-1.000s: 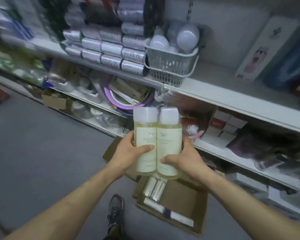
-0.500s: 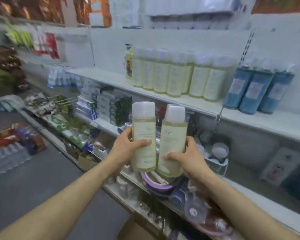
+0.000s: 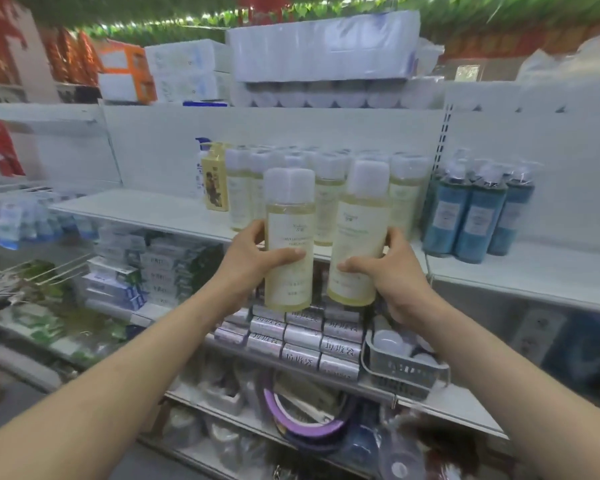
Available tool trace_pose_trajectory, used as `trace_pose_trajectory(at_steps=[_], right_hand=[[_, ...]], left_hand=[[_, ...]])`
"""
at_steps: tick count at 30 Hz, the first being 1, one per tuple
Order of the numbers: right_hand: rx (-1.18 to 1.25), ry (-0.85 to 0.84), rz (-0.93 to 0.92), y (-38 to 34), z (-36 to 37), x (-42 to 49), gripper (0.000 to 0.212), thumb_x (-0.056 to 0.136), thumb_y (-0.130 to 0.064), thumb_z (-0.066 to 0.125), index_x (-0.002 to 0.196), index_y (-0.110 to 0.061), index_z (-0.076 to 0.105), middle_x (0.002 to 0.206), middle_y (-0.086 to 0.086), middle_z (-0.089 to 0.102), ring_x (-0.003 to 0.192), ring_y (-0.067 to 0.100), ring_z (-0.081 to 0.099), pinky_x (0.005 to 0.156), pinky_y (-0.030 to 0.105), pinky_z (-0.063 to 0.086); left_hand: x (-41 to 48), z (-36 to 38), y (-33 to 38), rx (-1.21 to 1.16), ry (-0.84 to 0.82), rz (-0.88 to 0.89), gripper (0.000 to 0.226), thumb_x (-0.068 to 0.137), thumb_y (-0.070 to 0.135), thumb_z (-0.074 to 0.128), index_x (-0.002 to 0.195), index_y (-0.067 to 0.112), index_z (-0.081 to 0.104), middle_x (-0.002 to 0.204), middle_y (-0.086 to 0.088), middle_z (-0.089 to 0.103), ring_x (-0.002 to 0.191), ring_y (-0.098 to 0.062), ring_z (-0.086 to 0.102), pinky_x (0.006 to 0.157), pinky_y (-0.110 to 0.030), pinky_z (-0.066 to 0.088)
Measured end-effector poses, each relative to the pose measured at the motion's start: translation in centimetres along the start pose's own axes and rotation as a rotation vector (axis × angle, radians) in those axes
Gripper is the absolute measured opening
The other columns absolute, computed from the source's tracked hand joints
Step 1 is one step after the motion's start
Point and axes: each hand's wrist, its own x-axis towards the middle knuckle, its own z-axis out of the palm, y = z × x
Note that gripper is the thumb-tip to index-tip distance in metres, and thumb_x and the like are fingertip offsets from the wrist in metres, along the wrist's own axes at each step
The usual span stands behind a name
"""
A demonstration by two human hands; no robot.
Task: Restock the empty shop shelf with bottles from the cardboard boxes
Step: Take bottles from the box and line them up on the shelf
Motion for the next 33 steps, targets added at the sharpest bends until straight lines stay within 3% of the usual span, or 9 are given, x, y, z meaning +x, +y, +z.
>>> trace_pose_trajectory(at_steps=[2, 7, 11, 15, 18, 24, 29, 33], right_hand=[[-0.038, 0.024, -0.012, 0.0, -0.9, 0.4, 0.087, 0.061, -0.019, 0.1, 0.131, -0.03, 0.05, 0.116, -0.015, 0.071, 0.094, 0.002, 0.072, 0.069, 0.024, 0.06], [-0.077, 0.064, -0.04, 0.2, -3.9, 2.2, 0.083, 0.062, -0.013, 0.1, 0.128, -0.03, 0.052, 0.114, -0.015, 0.07, 0.09, -0.006, 0.071, 0.07, 0.015, 0.054], [-0.066, 0.07, -0.033, 0.4, -6.2, 4.7, 0.088, 0.062, -0.009, 0.1, 0.135, -0.023, 0.054, 0.124, -0.006, 0.072, 0.11, 0.013, 0.072, 0.094, 0.04, 0.059], [-0.059, 0.102, -0.01, 0.9, -5.7, 7.9, 0.086, 0.06, -0.006, 0.1, 0.133, -0.021, 0.057, 0.125, -0.004, 0.073, 0.114, 0.019, 0.071, 0.102, 0.049, 0.058], [-0.034, 0.119, 0.009, 2.1, -4.0, 10.6, 0.079, 0.06, 0.0, 0.098, 0.124, -0.025, 0.061, 0.121, -0.002, 0.075, 0.111, 0.019, 0.073, 0.102, 0.051, 0.059], [-0.032, 0.137, 0.079, 4.7, -0.6, 15.0, 0.082, 0.064, 0.003, 0.096, 0.135, -0.016, 0.06, 0.122, -0.001, 0.075, 0.11, 0.018, 0.074, 0.102, 0.049, 0.059], [-0.029, 0.062, 0.073, 5.3, -0.4, 16.4, 0.063, 0.077, 0.005, 0.087, 0.132, -0.018, 0.065, 0.12, -0.006, 0.079, 0.111, 0.009, 0.074, 0.107, 0.044, 0.056], [-0.144, 0.083, 0.048, 5.2, -0.1, 15.9, 0.068, 0.081, -0.006, 0.089, 0.139, -0.022, 0.057, 0.132, -0.006, 0.072, 0.124, 0.01, 0.067, 0.113, 0.041, 0.052]], left_hand=[[1.0, 0.6, -0.2, 0.01, -0.013, 0.01, 0.073, 0.064, 0.046, 0.098, 0.129, 0.03, 0.067, 0.123, 0.013, 0.076, 0.109, -0.011, 0.076, 0.093, -0.046, 0.064], [4.3, 1.6, -0.5, 0.034, -0.052, 0.019, 0.074, 0.061, 0.048, 0.099, 0.127, 0.03, 0.069, 0.122, 0.013, 0.077, 0.11, -0.011, 0.075, 0.096, -0.05, 0.063], [6.8, 1.6, -1.1, 0.034, -0.054, 0.059, 0.081, 0.055, 0.058, 0.101, 0.126, 0.031, 0.071, 0.124, 0.011, 0.076, 0.115, -0.012, 0.073, 0.1, -0.05, 0.061], [9.0, 1.0, -2.2, 0.038, -0.094, 0.081, 0.077, 0.055, 0.061, 0.1, 0.122, 0.035, 0.072, 0.123, 0.01, 0.077, 0.115, -0.01, 0.073, 0.098, -0.047, 0.061], [11.4, 0.1, -2.9, 0.042, -0.153, 0.111, 0.07, 0.058, 0.059, 0.099, 0.12, 0.038, 0.073, 0.123, 0.01, 0.077, 0.113, -0.01, 0.074, 0.098, -0.047, 0.061], [15.9, -2.0, -3.8, 0.025, -0.257, 0.118, 0.073, 0.053, 0.064, 0.099, 0.119, 0.047, 0.072, 0.125, 0.011, 0.076, 0.119, -0.015, 0.072, 0.102, -0.052, 0.059], [17.9, -2.5, -4.1, 0.006, -0.323, 0.159, 0.071, 0.064, 0.051, 0.098, 0.127, 0.035, 0.071, 0.127, 0.008, 0.076, 0.116, -0.013, 0.074, 0.098, -0.049, 0.061], [18.4, -1.9, -4.6, -0.051, -0.349, 0.162, 0.067, 0.065, 0.043, 0.096, 0.127, 0.034, 0.071, 0.126, 0.007, 0.077, 0.115, -0.014, 0.074, 0.097, -0.046, 0.06]])
